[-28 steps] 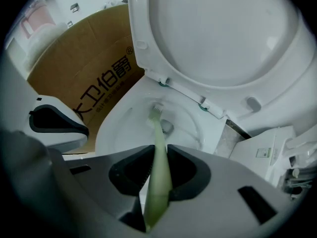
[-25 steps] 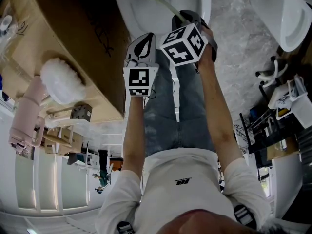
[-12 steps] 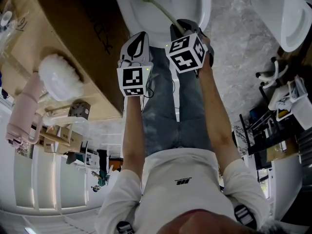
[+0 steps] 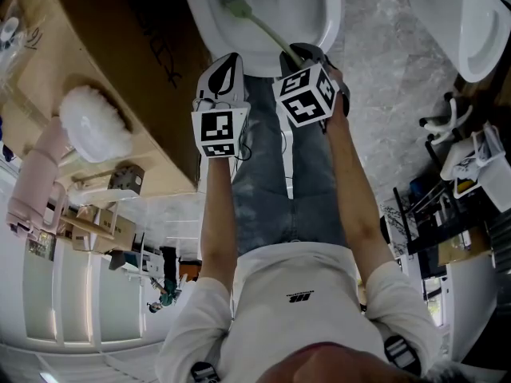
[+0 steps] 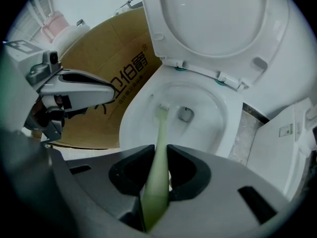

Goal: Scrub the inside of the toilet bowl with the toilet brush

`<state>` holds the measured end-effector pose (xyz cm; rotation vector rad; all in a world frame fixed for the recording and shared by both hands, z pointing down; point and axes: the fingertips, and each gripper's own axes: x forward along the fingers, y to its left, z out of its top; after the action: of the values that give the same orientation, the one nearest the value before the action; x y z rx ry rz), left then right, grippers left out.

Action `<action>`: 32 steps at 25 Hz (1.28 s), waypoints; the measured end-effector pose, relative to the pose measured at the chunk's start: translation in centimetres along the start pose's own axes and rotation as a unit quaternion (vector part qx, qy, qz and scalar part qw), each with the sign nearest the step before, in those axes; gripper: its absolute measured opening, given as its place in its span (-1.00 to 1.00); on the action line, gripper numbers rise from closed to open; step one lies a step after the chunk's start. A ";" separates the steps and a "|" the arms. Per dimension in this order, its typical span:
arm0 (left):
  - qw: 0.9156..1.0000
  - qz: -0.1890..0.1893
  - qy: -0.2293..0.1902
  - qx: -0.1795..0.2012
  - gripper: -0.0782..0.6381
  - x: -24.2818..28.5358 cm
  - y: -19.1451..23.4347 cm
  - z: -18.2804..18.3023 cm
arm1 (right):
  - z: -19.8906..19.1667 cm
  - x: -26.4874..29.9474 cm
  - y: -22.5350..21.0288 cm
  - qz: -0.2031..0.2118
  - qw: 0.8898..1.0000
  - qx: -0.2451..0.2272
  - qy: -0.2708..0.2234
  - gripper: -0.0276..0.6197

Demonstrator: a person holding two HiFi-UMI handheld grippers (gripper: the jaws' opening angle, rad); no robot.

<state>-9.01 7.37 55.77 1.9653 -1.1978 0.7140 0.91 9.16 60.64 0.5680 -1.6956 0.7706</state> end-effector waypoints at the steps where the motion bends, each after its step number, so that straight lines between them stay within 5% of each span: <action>1: 1.000 0.000 0.001 0.000 -0.75 0.0 -0.1 -0.1 | -0.4 0.0 0.1 0.002 1.000 0.001 0.002 -0.69; 25: 1.000 -0.009 0.006 0.011 -0.75 0.8 -2.5 -0.4 | -8.5 -0.8 -0.9 -0.025 0.996 -0.039 0.082 -0.69; 32: 1.000 -0.011 0.010 0.016 -0.76 1.1 -2.9 -0.4 | -8.9 -1.3 -1.5 -0.033 0.997 -0.024 0.072 -0.70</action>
<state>-5.98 7.99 56.00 1.9903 -1.1581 0.7430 8.09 14.71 61.05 0.5204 -1.5500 0.7058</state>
